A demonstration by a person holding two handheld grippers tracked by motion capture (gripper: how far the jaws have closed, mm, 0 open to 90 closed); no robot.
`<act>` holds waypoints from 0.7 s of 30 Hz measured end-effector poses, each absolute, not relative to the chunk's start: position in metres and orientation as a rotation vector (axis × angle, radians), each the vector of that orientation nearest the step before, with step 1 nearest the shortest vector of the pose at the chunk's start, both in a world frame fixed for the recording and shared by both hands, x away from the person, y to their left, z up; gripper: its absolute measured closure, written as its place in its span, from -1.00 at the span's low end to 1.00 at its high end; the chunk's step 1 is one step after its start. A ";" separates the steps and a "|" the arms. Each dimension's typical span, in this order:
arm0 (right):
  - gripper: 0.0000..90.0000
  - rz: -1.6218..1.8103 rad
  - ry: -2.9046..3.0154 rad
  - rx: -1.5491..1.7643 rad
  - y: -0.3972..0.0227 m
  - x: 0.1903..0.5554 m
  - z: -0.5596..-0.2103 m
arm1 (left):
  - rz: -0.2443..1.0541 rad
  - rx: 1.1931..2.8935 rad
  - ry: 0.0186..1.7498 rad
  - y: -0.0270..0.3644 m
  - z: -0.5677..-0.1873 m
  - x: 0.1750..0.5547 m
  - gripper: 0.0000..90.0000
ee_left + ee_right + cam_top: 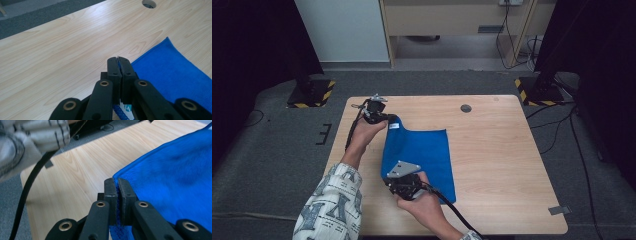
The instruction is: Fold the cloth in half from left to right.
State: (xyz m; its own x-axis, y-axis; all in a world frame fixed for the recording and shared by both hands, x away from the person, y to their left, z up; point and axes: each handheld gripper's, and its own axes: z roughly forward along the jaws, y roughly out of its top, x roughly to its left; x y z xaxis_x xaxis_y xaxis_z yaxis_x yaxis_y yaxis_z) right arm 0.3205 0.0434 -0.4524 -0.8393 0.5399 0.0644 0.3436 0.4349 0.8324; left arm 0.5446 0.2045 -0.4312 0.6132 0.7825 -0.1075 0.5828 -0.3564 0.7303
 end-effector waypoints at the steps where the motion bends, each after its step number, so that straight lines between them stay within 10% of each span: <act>1: 0.93 1.353 2.472 0.777 0.039 0.319 -0.454 | 0.331 2.079 1.068 0.199 -0.432 0.546 0.97; 21: 0.90 1.308 2.392 0.880 -0.038 0.318 -0.463 | 0.289 2.107 1.049 0.121 -0.452 0.558 0.97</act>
State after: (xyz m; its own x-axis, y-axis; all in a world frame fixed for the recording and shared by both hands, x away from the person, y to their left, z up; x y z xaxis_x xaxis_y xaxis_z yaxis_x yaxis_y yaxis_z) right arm 0.3185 -0.0380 -0.4628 -0.7766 0.6283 0.0470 0.3785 0.4056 0.8320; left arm 0.5579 0.1205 -0.4519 0.6386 0.7598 -0.1220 0.5903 -0.3820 0.7111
